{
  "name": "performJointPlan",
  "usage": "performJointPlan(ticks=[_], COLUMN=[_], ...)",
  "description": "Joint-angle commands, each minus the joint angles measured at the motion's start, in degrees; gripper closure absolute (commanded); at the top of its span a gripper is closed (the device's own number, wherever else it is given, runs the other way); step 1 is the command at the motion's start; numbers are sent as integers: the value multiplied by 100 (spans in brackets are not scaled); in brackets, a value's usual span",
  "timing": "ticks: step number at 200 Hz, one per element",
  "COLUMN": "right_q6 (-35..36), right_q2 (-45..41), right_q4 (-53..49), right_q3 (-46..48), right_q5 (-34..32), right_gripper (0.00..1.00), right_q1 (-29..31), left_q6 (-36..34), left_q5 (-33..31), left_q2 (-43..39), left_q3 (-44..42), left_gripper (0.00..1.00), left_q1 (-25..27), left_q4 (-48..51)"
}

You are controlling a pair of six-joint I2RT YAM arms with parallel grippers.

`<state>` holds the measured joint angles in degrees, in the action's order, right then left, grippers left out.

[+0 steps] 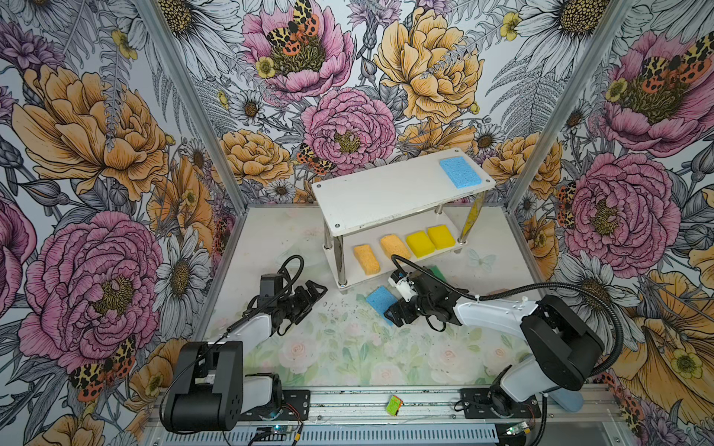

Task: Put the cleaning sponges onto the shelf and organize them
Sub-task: 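Lower the right gripper onto the blue sponge's near end and close it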

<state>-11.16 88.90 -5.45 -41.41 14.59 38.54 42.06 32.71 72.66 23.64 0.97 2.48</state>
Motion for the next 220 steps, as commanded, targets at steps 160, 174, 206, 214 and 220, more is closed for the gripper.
performJointPlan(ticks=[160,174,206,214,220], right_q6=[39,30,81,92,88], right_q2=[942,1032,1282,1341,1378], right_q4=[536,500,344,335,326], right_q3=[72,28,-123,-147,-169], right_q5=[-664,-785,-1062,-1114,-1163], right_gripper=[6,7,8,9,9], right_q1=[397,451,624,654,654], left_q6=[30,30,26,26,29], left_q5=[-159,-168,-168,-169,-169], left_q2=[92,90,116,116,125], left_q3=[128,124,127,129,132], left_gripper=[1,1,1,1,1], left_q1=[96,96,96,98,95], left_q4=[-200,-202,-198,-201,-204])
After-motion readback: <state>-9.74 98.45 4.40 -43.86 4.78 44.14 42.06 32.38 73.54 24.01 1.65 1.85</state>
